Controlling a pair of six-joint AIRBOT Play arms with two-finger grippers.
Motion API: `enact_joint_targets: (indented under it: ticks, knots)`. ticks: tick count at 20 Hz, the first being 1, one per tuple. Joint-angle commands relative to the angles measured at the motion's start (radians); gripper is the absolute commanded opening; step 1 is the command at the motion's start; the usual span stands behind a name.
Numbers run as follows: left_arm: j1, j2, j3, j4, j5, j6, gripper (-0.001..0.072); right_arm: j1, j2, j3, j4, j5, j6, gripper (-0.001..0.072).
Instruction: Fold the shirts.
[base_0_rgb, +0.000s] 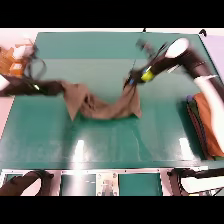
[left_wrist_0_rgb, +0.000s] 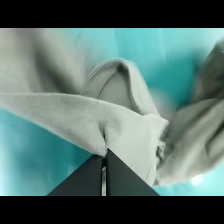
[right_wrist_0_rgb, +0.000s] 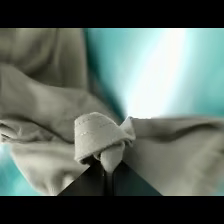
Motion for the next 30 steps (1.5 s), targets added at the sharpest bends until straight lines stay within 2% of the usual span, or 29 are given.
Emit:
enact_joint_targets:
  ticks: [1, 5, 9, 12, 15, 18, 20, 24, 26, 29, 30]
  knots:
    - [0.001, 0.101, 0.347, 0.099, 0.034, -0.013, 0.0023, -0.123, 0.189, 0.229, 0.0, 0.038, 0.051, 0.0015]
    - [0.001, 0.109, 0.756, 0.15, 0.033, -0.031, 0.0023, -0.23, 0.434, 0.281, -0.01, 0.01, 0.057, 0.0015]
    - [0.001, 0.114, 0.944, 0.204, 0.047, -0.031, 0.0023, -0.254, 0.626, 0.281, -0.098, -0.05, 0.057, 0.0015]
    - [0.001, 0.119, 0.977, 0.207, 0.105, -0.031, 0.0023, -0.254, 0.701, 0.28, -0.14, -0.077, 0.057, 0.0015]
    - [0.001, 0.105, 0.936, 0.207, 0.096, -0.029, 0.0023, -0.254, 0.699, 0.233, -0.138, -0.07, 0.057, 0.0016]
    - [0.001, 0.039, 0.805, 0.201, 0.076, -0.028, 0.0024, -0.254, 0.685, 0.038, -0.13, -0.076, 0.057, 0.0015]
    - [0.001, -0.058, 0.694, 0.184, 0.061, -0.028, 0.0023, -0.254, 0.685, -0.182, -0.13, -0.16, 0.057, 0.0016]
    - [0.0, -0.341, 0.546, -0.002, 0.134, 0.045, 0.0023, -0.254, 0.628, -0.639, -0.128, -0.578, 0.057, 0.0016]
    - [0.0, -0.508, 0.546, -0.148, 0.193, 0.051, 0.0024, -0.254, 0.521, -0.735, -0.109, -0.74, 0.057, 0.0016]
    - [0.0, -0.665, 0.546, -0.385, 0.226, 0.161, 0.0024, -0.254, 0.303, -0.724, -0.047, -0.827, 0.057, 0.0016]
    - [0.0, -0.694, 0.546, -0.43, 0.221, 0.17, 0.0025, -0.254, 0.235, -0.696, -0.044, -0.825, 0.057, 0.0023]
